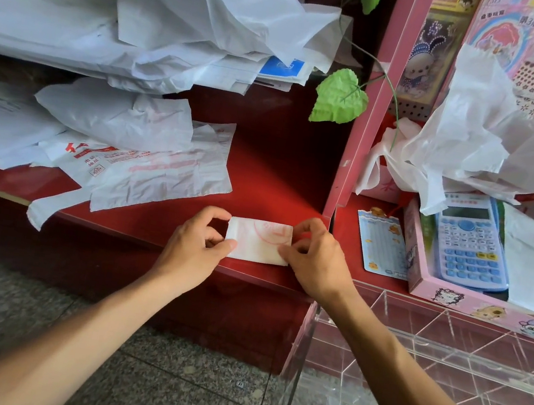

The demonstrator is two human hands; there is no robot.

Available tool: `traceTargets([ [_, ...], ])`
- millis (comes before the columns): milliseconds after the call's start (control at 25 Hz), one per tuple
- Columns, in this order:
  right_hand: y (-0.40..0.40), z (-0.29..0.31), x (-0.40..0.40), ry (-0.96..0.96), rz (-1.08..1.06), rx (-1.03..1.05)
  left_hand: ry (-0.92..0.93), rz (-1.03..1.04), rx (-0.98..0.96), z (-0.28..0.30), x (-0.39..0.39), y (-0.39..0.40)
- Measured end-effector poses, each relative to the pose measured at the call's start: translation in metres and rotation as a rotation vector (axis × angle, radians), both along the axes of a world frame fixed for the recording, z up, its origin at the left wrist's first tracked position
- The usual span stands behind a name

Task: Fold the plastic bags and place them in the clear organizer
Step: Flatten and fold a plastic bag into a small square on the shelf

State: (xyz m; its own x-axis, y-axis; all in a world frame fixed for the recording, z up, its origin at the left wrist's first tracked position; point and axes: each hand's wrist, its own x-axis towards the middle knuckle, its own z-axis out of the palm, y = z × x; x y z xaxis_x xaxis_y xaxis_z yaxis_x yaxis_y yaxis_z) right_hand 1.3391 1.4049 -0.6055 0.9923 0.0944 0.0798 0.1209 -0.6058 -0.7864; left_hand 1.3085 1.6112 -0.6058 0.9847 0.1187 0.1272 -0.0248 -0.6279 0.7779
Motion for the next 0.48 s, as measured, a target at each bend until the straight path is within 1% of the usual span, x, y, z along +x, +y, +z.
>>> traceTargets([
  [80,0.004,0.000,-0.001,-0.016,-0.042,-0.035,-0.034,0.005,0.032,-0.002,0.001,-0.004],
  [160,0.007,-0.001,-0.001,-0.074,-0.057,-0.093,-0.080,0.012,0.091,-0.004,0.003,-0.007],
  [240,0.009,-0.003,-0.004,-0.151,-0.028,-0.165,-0.114,0.019,0.139,-0.007,0.006,-0.009],
  [360,0.009,-0.004,-0.006,-0.211,0.008,-0.235,-0.125,0.024,0.232,-0.008,0.007,-0.012],
  [400,0.010,-0.005,-0.007,-0.260,0.010,-0.317,-0.159,0.025,0.315,-0.008,0.006,-0.012],
  [480,0.013,-0.009,-0.011,-0.458,0.076,-0.572,-0.285,-0.053,0.559,-0.010,0.005,-0.014],
])
